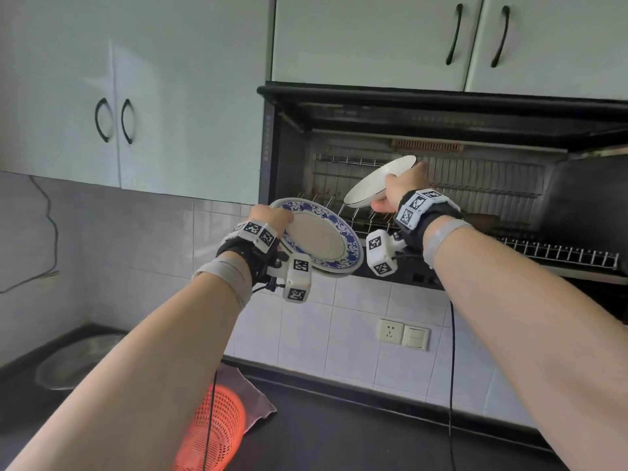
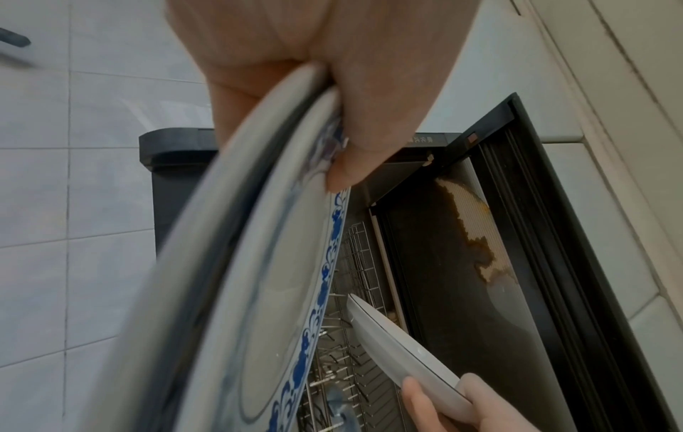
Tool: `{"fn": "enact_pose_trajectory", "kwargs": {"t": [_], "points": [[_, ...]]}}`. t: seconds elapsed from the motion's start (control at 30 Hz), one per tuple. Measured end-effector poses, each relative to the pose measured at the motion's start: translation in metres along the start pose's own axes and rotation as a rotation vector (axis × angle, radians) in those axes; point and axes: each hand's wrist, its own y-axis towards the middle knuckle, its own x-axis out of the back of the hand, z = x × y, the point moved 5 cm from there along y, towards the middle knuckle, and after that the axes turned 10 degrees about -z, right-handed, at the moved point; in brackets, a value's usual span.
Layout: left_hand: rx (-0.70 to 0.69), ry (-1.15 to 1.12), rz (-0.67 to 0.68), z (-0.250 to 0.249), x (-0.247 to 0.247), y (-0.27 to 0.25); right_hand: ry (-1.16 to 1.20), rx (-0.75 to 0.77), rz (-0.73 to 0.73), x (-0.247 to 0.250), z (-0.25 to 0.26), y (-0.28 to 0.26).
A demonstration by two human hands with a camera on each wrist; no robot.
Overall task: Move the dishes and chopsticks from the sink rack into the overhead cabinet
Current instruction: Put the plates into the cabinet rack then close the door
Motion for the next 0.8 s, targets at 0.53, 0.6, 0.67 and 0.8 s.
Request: {"fn": "enact_pose_trajectory", "kwargs": {"t": [0.53,0.6,0.67,0.8], "points": [[0.031,-0.007,0.024,-0.012,0.001,0.025,-0.162,0.062,-0.205,-0.054,0.006,0.062],[0.027,-0.014,0.016,-0.011,0.003,0.025,-0.207,0.107,-0.200,-0.061,0.013,0.063],[0.026,-0.016,0.014,-0.010,0.005,0.028,-0.203,0.132,-0.180,-0.069,0.016,0.060],[0.035,-0.028,0.024,-0.002,0.007,0.033,-0.239,0.180,-0.087,-0.090,0.009,0.054]]}}
